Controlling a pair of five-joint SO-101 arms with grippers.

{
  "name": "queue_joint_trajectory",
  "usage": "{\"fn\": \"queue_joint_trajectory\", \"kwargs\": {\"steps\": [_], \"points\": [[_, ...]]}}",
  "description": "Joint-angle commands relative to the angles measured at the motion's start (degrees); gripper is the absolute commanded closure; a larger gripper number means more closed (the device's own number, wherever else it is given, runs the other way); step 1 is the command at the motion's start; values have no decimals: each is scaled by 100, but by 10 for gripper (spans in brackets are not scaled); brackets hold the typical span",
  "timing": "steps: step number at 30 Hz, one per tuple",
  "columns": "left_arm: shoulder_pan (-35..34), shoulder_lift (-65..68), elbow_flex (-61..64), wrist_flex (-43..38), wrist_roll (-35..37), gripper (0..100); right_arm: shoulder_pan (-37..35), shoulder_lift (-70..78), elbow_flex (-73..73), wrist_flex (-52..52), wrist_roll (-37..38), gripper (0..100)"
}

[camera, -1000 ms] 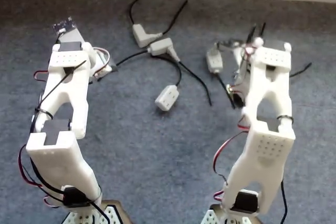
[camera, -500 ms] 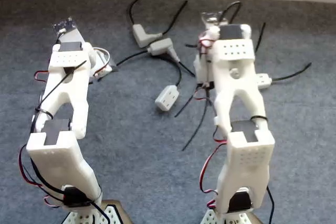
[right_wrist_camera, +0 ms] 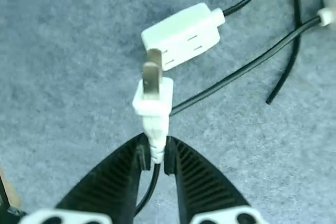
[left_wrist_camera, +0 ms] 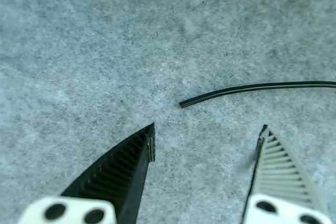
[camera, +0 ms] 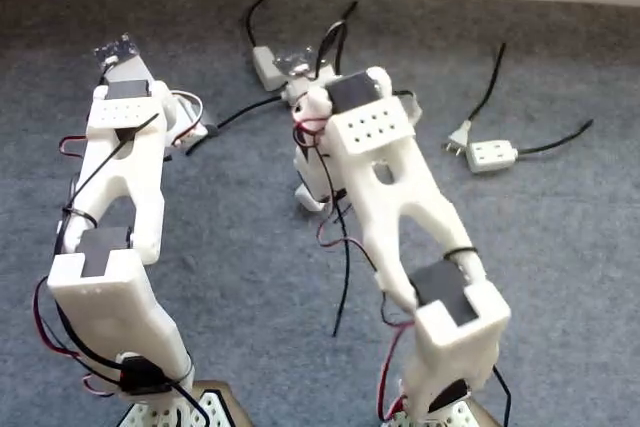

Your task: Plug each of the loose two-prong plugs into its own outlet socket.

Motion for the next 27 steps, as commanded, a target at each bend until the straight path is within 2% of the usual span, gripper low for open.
{"fn": "queue_joint_trajectory", "kwargs": {"steps": [1, 4, 9, 13, 16, 21, 27], "points": [[-13, -347, -101, -53, 35, 691, 224, -1402, 1411, 215, 747, 981], [-13, -347, -101, -53, 35, 691, 347, -2158, 2967, 13, 1371, 981], [-13, -347, -84, -53, 35, 691, 787, -3055, 5156, -1253, 1978, 981], [-13, -321, -66, -53, 35, 691, 1367, -3538, 6431, -1464, 3279, 981], [-13, -312, -92, -53, 35, 691, 1982, -3934, 7081, -1710, 4097, 981], [-13, -312, -84, -53, 35, 691, 2862, -4426, 7899, -2941, 4914, 981], [-13, -303, -75, -70, 35, 691, 3134, -4646, 8708, -3662, 5503, 904]]}}
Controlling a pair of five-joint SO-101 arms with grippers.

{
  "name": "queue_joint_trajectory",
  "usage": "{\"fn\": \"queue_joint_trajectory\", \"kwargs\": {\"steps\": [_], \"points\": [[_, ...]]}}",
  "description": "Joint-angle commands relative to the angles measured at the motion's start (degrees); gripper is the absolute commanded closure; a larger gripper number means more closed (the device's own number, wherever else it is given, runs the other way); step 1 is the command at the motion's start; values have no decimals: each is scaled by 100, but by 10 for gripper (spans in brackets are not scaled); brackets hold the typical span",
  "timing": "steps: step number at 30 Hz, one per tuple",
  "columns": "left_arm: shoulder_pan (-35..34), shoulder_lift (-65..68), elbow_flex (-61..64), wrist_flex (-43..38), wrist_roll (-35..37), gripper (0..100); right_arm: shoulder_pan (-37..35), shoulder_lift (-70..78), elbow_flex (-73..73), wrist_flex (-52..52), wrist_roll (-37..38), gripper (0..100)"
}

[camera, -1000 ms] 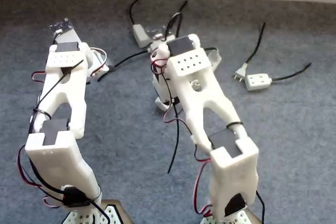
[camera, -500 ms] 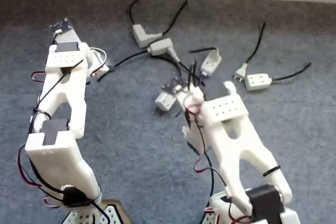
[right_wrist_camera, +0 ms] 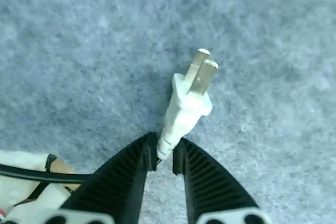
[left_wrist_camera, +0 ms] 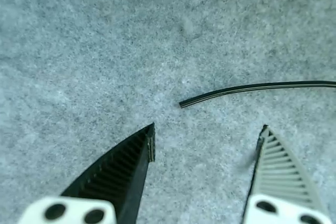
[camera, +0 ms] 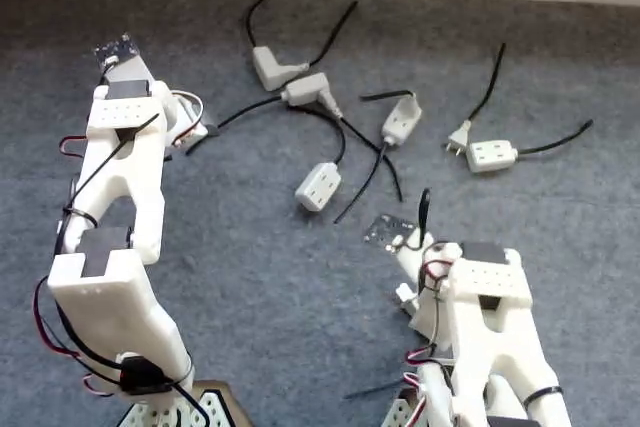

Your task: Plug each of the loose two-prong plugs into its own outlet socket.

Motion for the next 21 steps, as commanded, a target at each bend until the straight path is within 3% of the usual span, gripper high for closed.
{"fn": "queue_joint_trajectory", "kwargs": {"steps": [1, 9, 21], "points": [[-13, -295, -75, -79, 35, 691, 127, -198, 154, -312, 273, 892], [-13, -295, -75, -88, 35, 691, 22, -822, -251, -277, 264, 875], [-13, -295, -75, -88, 35, 691, -734, -1174, -286, -286, -62, 872]]}}
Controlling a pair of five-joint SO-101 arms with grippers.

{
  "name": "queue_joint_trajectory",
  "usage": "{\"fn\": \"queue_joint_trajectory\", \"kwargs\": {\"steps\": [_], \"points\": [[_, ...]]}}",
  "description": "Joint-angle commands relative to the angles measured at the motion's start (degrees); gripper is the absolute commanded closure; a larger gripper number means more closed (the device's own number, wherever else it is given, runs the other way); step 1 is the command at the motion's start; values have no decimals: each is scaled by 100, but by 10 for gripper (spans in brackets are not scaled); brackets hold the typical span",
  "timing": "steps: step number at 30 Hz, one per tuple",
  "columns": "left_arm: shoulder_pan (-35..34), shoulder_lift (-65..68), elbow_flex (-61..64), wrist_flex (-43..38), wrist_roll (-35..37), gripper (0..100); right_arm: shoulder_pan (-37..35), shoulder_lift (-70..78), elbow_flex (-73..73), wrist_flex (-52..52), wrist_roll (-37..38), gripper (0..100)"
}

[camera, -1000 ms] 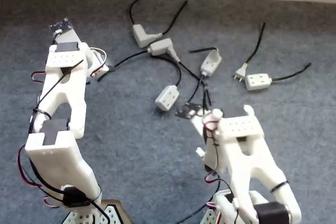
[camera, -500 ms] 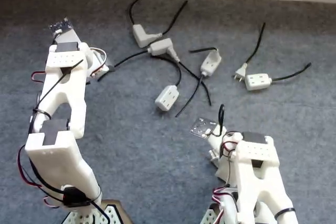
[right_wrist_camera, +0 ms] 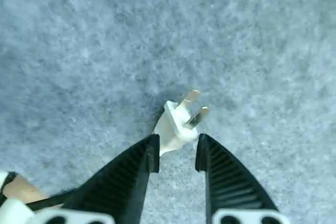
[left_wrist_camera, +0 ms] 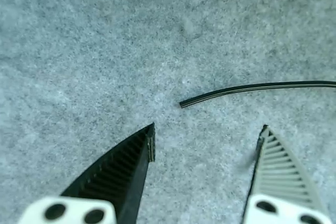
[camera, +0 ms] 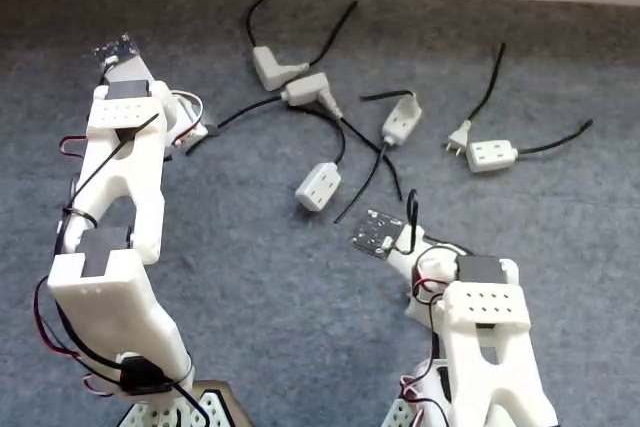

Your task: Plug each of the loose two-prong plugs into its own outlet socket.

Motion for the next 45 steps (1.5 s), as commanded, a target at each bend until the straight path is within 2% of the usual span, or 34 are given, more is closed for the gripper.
{"fn": "queue_joint_trajectory", "kwargs": {"steps": [1, 14, 16, 20, 24, 34, 41, 45], "points": [[-13, -295, -75, -88, 35, 691, -268, 92, -224, -127, -352, 872], [-13, -295, -84, -70, 35, 691, -347, 1279, -268, -171, -484, 875], [-13, -295, -84, -62, 35, 691, -338, 1429, -242, -453, -519, 875], [-13, -295, -84, -62, 35, 691, -356, 1745, -242, -1226, -1275, 875], [-13, -295, -84, -62, 35, 691, -400, 1895, -338, -1411, -1758, 875], [-13, -295, -92, -62, 35, 691, -497, 1745, -769, -1358, -2602, 875], [-13, -295, -84, -62, 35, 691, -497, 1745, -1710, -101, -2716, 872], [-13, -295, -84, -62, 35, 691, -497, 1771, -1938, 4, -2716, 872]]}}
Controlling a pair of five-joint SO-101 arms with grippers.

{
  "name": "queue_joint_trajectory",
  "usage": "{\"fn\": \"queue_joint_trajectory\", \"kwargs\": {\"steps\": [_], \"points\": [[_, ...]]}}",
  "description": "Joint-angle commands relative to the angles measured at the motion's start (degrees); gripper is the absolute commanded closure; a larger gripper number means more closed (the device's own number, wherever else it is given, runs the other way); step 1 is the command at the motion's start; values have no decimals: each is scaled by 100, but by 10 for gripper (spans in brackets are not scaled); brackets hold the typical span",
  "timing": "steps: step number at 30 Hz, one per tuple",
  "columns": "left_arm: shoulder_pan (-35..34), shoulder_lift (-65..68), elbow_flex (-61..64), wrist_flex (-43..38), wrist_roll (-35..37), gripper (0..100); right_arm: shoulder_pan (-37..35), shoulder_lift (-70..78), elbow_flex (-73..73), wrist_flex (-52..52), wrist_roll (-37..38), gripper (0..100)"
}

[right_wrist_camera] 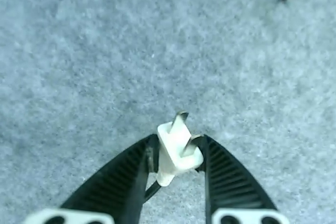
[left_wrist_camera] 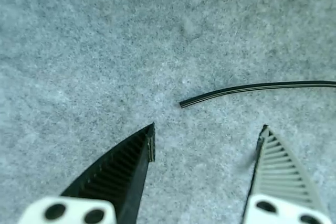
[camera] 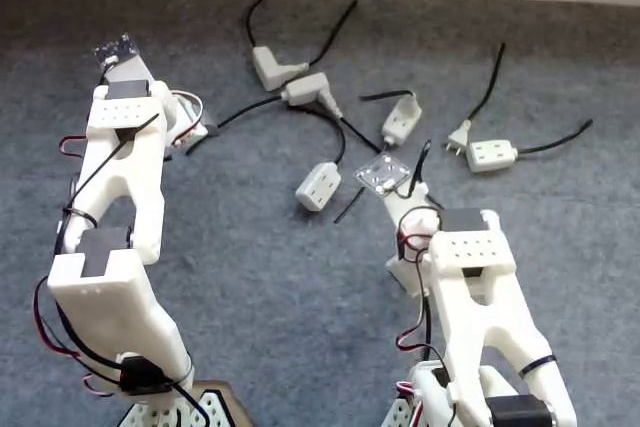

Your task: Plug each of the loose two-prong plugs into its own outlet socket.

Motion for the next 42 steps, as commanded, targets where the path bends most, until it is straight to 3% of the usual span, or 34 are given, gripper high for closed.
{"fn": "queue_joint_trajectory", "kwargs": {"steps": [1, 13, 26, 29, 35, 42], "points": [[-13, -295, -75, -62, 35, 691, -31, -31, -347, 101, -62, 872], [-13, -295, -66, -62, 35, 691, -31, -31, 1024, -1191, -62, 872], [-13, -295, -57, -70, 35, 691, -31, -92, 787, -1200, -88, 872], [-13, -295, -57, -70, 35, 691, -48, -92, 620, -1218, -466, 872], [-13, -295, -57, -70, 35, 691, -567, -31, 602, -1218, -589, 872], [-13, -295, -57, -62, 35, 691, -593, -31, 857, -1235, -598, 875]]}}
